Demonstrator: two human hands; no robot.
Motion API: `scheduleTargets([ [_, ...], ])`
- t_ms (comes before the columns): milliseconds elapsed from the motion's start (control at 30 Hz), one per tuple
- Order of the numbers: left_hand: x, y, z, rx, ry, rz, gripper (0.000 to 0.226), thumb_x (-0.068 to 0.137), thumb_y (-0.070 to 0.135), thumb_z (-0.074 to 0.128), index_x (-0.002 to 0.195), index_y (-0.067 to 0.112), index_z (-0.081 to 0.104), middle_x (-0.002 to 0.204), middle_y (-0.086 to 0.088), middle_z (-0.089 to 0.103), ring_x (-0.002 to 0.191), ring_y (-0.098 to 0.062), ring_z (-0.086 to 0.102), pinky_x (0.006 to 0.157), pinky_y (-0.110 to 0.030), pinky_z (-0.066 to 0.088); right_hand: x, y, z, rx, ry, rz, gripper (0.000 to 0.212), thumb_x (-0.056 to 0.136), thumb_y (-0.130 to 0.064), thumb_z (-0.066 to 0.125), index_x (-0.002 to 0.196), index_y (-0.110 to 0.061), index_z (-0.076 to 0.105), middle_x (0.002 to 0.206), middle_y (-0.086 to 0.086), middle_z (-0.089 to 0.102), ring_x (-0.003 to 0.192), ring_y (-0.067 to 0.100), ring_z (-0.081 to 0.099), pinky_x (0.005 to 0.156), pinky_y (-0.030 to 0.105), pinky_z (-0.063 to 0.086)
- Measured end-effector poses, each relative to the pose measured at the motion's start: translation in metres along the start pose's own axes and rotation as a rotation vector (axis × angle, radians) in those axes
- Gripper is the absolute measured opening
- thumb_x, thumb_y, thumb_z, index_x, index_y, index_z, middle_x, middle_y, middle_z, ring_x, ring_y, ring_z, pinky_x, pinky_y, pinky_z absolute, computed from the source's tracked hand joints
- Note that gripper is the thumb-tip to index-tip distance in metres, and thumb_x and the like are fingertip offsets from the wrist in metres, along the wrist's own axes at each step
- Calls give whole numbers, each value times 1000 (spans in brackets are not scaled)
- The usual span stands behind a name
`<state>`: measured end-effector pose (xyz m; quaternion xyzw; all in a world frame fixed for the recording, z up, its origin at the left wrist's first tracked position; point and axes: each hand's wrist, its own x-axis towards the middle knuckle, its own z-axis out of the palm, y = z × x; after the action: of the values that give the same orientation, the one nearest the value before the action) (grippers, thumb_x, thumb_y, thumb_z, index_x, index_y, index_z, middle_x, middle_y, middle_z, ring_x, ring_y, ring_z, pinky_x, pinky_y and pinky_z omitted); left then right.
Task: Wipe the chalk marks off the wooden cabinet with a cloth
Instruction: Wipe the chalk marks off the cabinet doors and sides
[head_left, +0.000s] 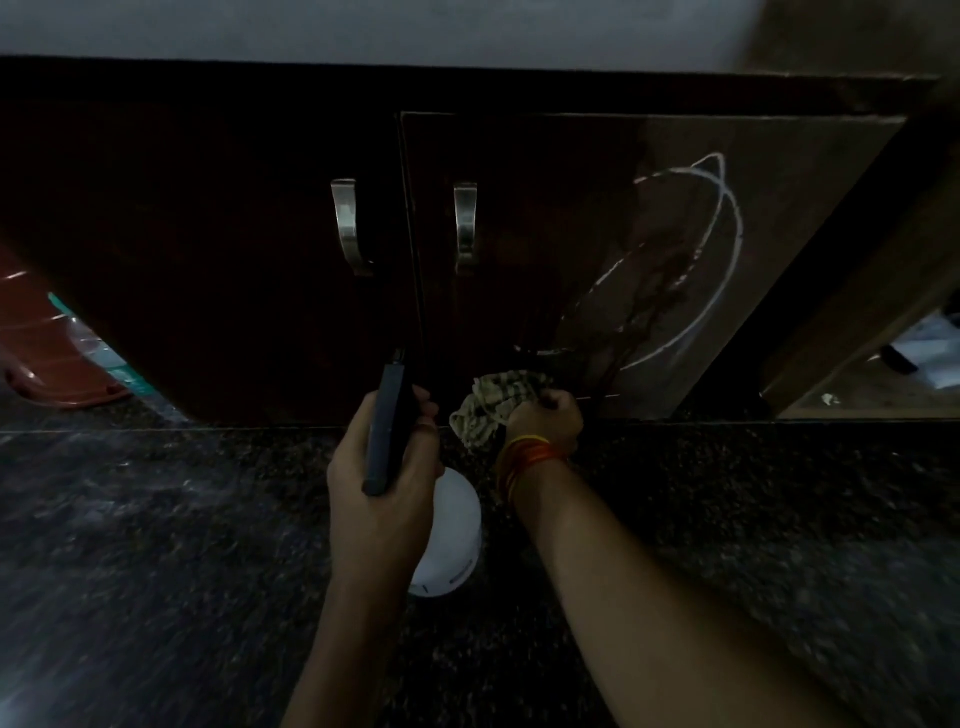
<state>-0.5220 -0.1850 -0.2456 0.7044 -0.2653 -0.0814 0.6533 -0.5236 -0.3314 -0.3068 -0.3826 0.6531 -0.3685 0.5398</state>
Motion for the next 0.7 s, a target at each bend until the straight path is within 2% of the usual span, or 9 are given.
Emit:
scheduleTargets([
  [67,-1,0,-1,-13,-5,-10,22,95,14,56,112,2,60,91,-2,63,67,-8,59,61,-12,45,0,0,0,-14,3,42,23,84,2,47,94,-8,66,105,21,65,96,37,60,74,28,44],
  [167,1,-1,-3,-16,-2,-11,19,95,12,56,111,2,61,89,-3,63,69,-7,59,62,-12,46,-1,-9,0,-4,20,41,23,85,1,47,95,-7,66,106,21,65,98,38,59,81,34,47],
  [300,4,-3,-3,-10,0,-4,16,97,2,53,110,-4,59,88,-7,61,66,-9,57,61,-12,45,-8,-30,-2,44,27,-110,18,80,0,50,82,-12,63,89,13,65,82,29,58,70,26,42],
  [433,1,-2,0,-9,-32,4,19,97,-2,49,114,-7,57,91,-7,61,66,-6,58,62,-9,45,-15,-36,-4,59,4,-196,19,78,5,50,88,-4,63,84,9,61,77,25,55,66,22,38],
  [600,-1,-3,1,-6,-43,4,25,98,0,49,120,-9,55,89,-8,59,67,-2,58,63,-7,44,-17,-29,-4,-48,-27,-175,20,75,4,51,88,-4,64,94,19,67,87,34,61,77,33,49],
  [700,-2,2,3,-19,-44,17,21,98,-1,49,116,-8,57,84,-5,58,66,-4,57,62,-9,44,-22,-44,-7,-23,-20,-192,17,75,0,52,82,-11,64,91,15,68,84,33,62,77,39,54],
])
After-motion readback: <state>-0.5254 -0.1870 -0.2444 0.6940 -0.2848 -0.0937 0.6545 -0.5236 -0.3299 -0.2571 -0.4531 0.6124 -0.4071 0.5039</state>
